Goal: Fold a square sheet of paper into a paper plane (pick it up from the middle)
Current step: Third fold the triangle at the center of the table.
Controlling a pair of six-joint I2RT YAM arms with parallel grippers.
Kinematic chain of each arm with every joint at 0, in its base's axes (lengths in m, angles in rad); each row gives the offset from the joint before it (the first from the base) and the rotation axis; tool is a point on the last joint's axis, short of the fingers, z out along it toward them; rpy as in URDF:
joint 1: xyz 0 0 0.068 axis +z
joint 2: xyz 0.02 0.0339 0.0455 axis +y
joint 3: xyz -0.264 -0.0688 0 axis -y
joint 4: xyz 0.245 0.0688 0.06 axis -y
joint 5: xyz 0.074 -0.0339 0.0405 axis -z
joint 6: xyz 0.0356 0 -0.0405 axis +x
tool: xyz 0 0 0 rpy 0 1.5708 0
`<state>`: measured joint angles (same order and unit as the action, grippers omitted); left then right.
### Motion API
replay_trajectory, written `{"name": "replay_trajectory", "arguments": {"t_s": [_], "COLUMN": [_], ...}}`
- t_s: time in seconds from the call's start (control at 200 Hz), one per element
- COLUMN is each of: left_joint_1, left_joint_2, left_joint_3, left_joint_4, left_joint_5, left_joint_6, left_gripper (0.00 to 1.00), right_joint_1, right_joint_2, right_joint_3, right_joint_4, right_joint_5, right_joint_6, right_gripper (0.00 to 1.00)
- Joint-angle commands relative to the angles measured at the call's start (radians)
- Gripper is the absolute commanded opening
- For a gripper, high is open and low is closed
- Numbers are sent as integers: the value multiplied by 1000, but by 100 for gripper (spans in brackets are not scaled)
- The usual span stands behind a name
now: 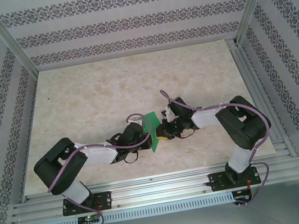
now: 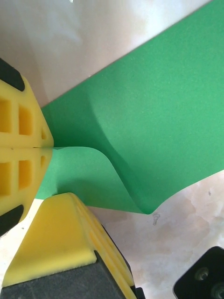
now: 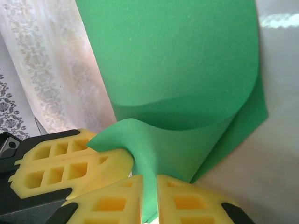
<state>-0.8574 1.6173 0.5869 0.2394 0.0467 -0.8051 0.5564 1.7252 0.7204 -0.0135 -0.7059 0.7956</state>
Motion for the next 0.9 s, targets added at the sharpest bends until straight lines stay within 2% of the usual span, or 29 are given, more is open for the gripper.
{"name": "replay_trajectory", "arguments": {"t_s": [0.0,0.53,0.894], "left_joint_1": [8,5,-6], "left_joint_2": [-16,28,38], "left_joint_3": [-15,-6,-11], "left_joint_4": [18,9,26], "left_joint_5": [-29,-20,-8], "left_joint_6": [-28,-32,-43], "left_gripper": [5,5,6], "right_joint_1": [8,12,66], "right_joint_2": [-28,-79,-58], "right_joint_3": [16,25,10], "right_joint_4": [11,-35,3], "right_joint_5": [-8,23,48], "right_joint_6": [6,2,49], "right_gripper": [16,15,13]}}
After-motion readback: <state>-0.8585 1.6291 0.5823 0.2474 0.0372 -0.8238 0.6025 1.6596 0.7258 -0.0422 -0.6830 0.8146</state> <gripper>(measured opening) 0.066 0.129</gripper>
